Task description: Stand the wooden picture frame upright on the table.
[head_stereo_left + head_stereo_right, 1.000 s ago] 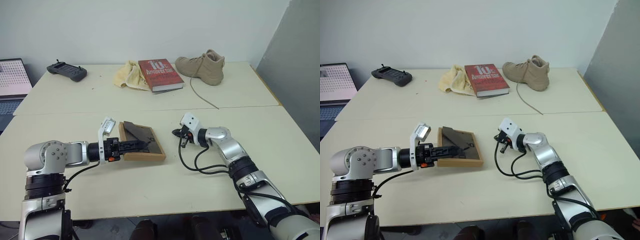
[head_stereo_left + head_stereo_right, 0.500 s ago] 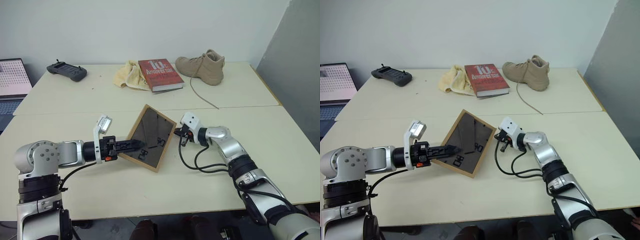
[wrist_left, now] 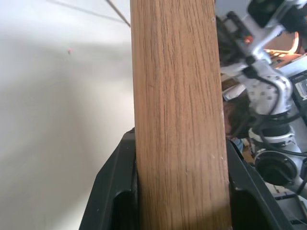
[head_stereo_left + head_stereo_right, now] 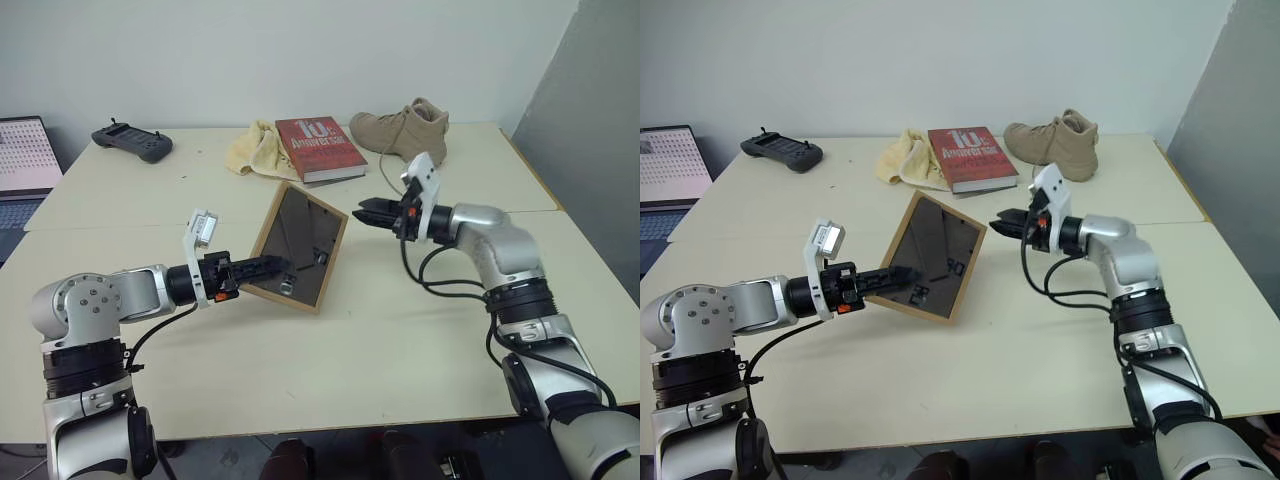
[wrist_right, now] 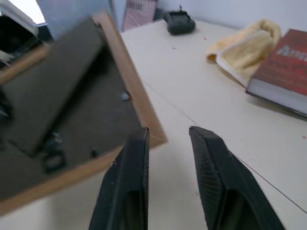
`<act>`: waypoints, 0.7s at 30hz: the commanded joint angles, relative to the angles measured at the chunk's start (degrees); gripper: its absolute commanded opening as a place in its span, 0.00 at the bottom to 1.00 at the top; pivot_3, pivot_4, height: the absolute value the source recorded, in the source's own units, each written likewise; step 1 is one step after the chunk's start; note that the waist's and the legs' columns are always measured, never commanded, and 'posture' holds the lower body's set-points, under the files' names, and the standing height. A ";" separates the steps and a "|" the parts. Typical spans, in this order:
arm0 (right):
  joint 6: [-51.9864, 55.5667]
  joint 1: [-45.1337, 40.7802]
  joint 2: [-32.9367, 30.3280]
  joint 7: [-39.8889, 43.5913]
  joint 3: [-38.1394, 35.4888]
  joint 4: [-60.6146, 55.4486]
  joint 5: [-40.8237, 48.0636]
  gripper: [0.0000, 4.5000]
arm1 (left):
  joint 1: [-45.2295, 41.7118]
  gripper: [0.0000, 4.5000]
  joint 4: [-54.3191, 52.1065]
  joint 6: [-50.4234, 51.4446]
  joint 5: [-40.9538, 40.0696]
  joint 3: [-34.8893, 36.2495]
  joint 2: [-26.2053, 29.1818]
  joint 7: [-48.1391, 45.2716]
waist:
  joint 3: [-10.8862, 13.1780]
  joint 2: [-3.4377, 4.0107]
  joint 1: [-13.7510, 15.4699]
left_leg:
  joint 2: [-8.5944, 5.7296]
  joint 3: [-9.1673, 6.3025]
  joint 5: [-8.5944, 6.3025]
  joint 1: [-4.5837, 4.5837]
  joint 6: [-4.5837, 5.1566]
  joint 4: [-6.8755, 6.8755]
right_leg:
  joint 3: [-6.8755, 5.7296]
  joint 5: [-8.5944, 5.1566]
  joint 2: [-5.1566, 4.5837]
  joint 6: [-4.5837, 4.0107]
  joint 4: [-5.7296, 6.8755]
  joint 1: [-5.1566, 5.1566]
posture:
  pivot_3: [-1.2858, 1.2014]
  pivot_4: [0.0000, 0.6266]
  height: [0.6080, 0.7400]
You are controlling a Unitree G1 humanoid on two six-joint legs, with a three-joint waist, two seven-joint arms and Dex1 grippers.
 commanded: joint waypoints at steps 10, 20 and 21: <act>5.36 -5.09 5.48 0.87 3.18 -0.75 5.24 0.97 | -2.66 0.29 -4.01 -8.65 -2.27 -0.40 -4.40 2.29 | 0.00 0.00 -0.03 | -0.01 0.02 -0.01 -0.07 0.01 0.01 | 0.01 0.00 -0.01 0.00 0.01 -0.06 | 0.52 0.24 1.00; 8.86 -3.92 6.51 6.94 4.00 -8.75 11.20 0.99 | -0.58 0.29 -4.81 -9.37 -3.07 0.52 -5.25 4.54 | 0.01 -0.01 0.10 | -0.01 0.00 0.00 -0.15 0.00 0.02 | -0.02 0.00 -0.01 0.00 -0.01 -0.12 | 0.52 0.24 1.00; 10.39 -3.53 6.09 7.26 3.63 -10.12 12.46 0.99 | -0.33 0.29 -4.79 -9.44 -3.22 0.62 -5.28 4.83 | 0.00 -0.01 0.15 | -0.01 -0.01 0.00 -0.15 0.00 0.02 | -0.03 0.00 -0.02 0.00 -0.01 -0.12 | 0.52 0.24 1.00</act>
